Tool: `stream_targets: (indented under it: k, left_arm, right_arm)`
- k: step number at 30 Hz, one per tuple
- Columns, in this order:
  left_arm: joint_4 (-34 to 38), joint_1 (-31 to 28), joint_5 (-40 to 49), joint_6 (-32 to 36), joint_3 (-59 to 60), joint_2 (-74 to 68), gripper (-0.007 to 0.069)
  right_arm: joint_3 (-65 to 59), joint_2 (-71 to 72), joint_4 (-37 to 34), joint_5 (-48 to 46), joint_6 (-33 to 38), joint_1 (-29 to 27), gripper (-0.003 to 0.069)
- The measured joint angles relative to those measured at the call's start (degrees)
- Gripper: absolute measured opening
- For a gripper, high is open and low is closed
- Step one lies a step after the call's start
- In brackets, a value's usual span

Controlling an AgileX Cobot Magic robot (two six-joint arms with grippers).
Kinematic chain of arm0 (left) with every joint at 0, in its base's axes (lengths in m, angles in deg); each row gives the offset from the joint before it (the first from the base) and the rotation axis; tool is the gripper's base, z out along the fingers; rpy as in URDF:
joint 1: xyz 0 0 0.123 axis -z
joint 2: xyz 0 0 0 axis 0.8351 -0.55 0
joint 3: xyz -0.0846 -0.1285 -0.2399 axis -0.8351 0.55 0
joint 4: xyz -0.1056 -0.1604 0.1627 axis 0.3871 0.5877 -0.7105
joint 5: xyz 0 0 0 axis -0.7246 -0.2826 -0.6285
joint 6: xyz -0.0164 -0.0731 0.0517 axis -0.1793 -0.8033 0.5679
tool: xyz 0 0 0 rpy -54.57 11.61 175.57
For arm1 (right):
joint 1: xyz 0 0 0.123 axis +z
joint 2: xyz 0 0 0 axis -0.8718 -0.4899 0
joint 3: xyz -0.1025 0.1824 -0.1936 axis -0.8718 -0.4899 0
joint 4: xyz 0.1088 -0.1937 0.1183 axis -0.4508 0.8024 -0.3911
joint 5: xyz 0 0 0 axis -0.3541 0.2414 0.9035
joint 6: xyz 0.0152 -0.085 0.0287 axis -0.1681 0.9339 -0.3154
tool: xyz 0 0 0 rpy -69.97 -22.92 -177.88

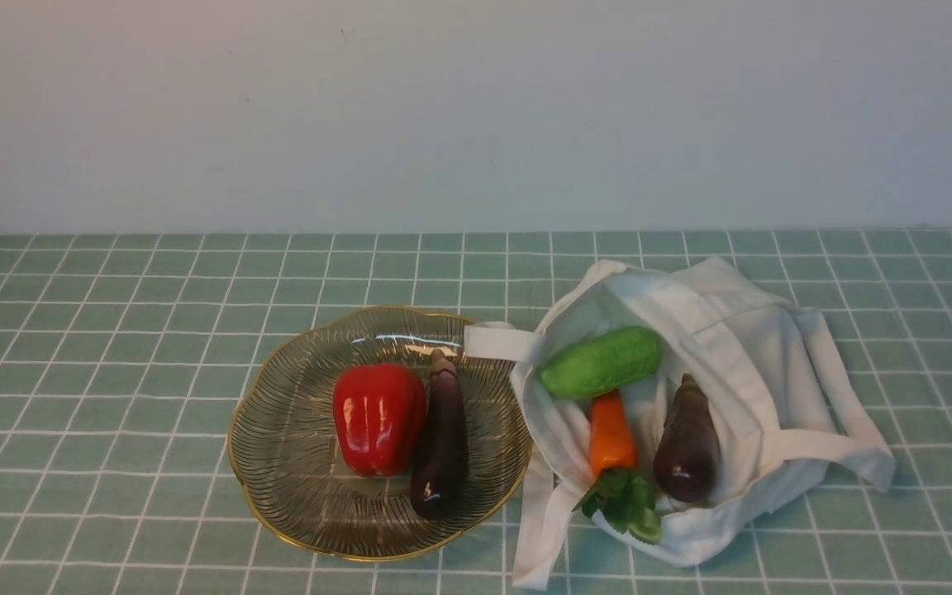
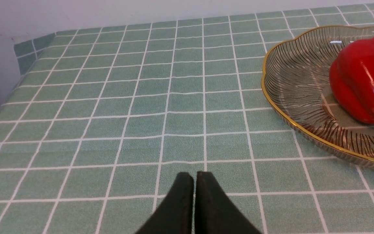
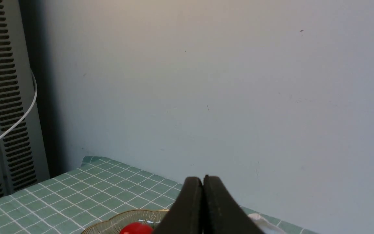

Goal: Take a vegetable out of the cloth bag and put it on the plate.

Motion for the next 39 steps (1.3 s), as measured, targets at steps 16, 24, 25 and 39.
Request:
stream_targets:
  k: [16,24,25,39]
  left_arm:
    - [0.0,0.0,0.0,0.0,0.0,0.0,-0.0005]
    - [0.0,0.0,0.0,0.0,0.0,0.0,-0.0005]
    - [0.0,0.0,0.0,0.0,0.0,0.0,-0.0005]
    - [0.0,0.0,0.0,0.0,0.0,0.0,-0.0005]
  right_arm:
    - [-7.8,9.1,0.3,-5.4,0.0,-12.4,-0.0015]
    - [-16.5,16.9,1.3,-14.1,-0.3,-30.4,-0.0015]
    - [-16.7,16.9,1.3,-14.1,-0.3,-30.7,-0.0015]
    - [-22.8,18.2,1.3,-14.2,-0.5,-32.0,-0.0016]
